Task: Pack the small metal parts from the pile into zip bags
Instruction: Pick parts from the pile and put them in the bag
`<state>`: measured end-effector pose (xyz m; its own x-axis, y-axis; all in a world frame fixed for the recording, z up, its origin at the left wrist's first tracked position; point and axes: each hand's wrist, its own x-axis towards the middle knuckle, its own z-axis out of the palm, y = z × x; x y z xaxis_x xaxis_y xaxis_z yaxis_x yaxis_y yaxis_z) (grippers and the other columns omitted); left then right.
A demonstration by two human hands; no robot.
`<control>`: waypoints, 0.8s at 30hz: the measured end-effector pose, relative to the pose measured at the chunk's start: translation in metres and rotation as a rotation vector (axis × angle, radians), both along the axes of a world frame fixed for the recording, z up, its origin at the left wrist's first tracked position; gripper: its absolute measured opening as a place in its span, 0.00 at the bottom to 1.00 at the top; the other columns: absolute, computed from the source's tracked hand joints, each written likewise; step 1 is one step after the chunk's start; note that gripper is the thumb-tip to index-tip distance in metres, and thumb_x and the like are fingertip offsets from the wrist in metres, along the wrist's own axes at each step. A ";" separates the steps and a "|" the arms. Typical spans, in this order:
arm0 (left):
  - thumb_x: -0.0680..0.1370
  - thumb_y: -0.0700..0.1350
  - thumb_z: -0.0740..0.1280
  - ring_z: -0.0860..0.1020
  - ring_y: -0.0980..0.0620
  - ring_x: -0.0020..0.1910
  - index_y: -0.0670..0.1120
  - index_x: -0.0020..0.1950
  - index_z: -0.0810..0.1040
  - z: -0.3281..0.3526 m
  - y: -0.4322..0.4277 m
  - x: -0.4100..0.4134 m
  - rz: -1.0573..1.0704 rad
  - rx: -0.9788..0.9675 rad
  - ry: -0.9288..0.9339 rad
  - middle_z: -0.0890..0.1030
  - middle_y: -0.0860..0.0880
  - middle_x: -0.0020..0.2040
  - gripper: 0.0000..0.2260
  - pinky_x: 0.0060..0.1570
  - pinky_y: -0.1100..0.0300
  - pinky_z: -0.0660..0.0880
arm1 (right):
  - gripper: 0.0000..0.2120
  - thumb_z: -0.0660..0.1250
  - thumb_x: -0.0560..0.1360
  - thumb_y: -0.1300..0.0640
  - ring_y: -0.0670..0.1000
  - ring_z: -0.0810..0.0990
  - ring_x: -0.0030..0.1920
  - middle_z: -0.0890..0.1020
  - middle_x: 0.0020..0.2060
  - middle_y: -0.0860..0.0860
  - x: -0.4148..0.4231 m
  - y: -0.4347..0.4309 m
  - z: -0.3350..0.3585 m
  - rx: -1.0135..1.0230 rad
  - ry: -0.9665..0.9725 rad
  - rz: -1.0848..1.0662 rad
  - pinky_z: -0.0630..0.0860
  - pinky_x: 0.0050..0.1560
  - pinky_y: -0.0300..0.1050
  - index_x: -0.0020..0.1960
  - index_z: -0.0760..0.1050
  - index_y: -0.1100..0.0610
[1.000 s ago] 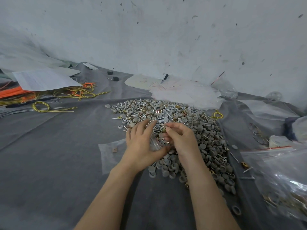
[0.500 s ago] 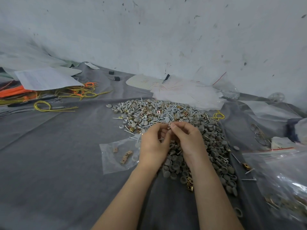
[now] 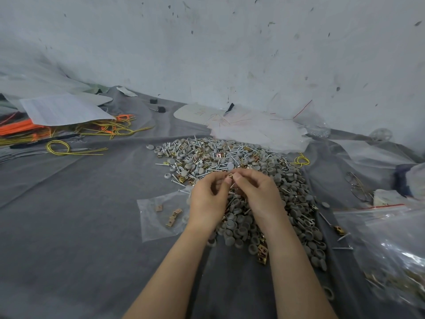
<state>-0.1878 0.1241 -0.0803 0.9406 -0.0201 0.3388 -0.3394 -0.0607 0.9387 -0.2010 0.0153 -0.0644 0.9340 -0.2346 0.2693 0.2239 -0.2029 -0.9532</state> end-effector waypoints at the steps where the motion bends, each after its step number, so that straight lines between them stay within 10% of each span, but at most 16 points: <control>1: 0.79 0.39 0.65 0.74 0.64 0.33 0.39 0.54 0.81 0.000 0.000 0.000 0.008 0.005 0.001 0.78 0.55 0.35 0.08 0.39 0.68 0.71 | 0.07 0.67 0.76 0.60 0.35 0.79 0.40 0.83 0.41 0.44 0.000 0.001 0.000 -0.071 -0.009 -0.023 0.73 0.40 0.26 0.47 0.80 0.49; 12: 0.77 0.41 0.68 0.77 0.56 0.37 0.44 0.46 0.80 0.000 0.000 0.000 0.068 -0.057 0.060 0.81 0.50 0.38 0.02 0.40 0.67 0.75 | 0.04 0.65 0.78 0.58 0.28 0.74 0.41 0.78 0.41 0.40 0.002 0.009 -0.003 -0.292 -0.079 -0.131 0.68 0.41 0.20 0.50 0.77 0.53; 24: 0.77 0.42 0.69 0.77 0.61 0.37 0.46 0.45 0.79 0.000 0.001 -0.001 0.182 0.017 0.065 0.80 0.54 0.37 0.01 0.36 0.74 0.72 | 0.05 0.65 0.77 0.60 0.45 0.75 0.44 0.78 0.43 0.47 -0.001 0.023 -0.004 -0.447 -0.110 -0.273 0.66 0.41 0.28 0.52 0.78 0.59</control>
